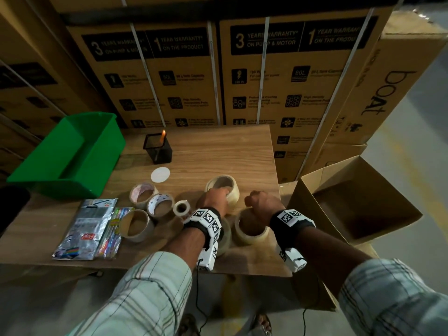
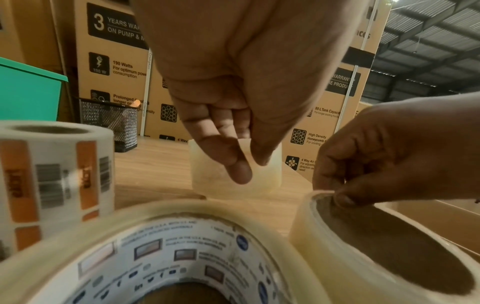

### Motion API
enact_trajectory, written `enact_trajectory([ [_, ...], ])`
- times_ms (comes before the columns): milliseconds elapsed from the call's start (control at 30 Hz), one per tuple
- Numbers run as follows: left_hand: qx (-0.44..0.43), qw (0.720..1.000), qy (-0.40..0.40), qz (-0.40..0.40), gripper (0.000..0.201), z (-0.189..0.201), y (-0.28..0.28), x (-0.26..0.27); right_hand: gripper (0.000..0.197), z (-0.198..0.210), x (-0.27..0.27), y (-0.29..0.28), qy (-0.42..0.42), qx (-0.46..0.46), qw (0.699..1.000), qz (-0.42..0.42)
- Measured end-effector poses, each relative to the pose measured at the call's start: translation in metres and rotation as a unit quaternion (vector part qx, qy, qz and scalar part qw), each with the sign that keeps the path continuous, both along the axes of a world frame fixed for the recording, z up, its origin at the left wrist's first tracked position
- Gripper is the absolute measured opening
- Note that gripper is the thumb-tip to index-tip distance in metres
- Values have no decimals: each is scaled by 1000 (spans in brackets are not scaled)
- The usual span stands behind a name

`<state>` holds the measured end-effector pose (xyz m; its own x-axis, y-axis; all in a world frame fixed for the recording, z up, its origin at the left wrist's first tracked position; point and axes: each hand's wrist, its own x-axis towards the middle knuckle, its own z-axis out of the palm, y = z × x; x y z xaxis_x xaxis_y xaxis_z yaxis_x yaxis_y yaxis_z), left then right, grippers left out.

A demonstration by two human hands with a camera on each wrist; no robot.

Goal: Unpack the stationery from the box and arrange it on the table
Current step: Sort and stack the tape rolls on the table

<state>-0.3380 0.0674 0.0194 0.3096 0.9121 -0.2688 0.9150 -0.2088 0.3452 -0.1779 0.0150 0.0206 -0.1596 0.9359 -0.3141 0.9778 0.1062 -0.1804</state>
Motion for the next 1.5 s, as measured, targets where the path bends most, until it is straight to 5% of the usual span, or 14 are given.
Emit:
enact_trajectory([
  [167, 6, 999, -7, 31, 43, 4, 6, 1, 38, 0, 14, 6, 17, 63, 996, -60],
  [567, 8, 1000, 22, 17, 47, 14, 10, 20, 31, -21, 22, -13, 14, 60, 993, 102],
  [733, 11, 995, 91, 27, 39, 33, 32, 16, 30, 0, 26, 8, 38, 125, 989, 63],
  [1000, 22, 996, 86, 30, 37, 65, 84, 14, 30, 4, 30, 61, 38, 136, 989, -35],
  [1167, 9, 998, 33, 49, 47, 64, 121, 10, 29, -1, 31, 99, 40, 105, 991, -76],
  [1500, 0, 999, 20, 25, 34, 31, 201, 15, 44, -3, 30, 195, -12, 89, 990, -112],
])
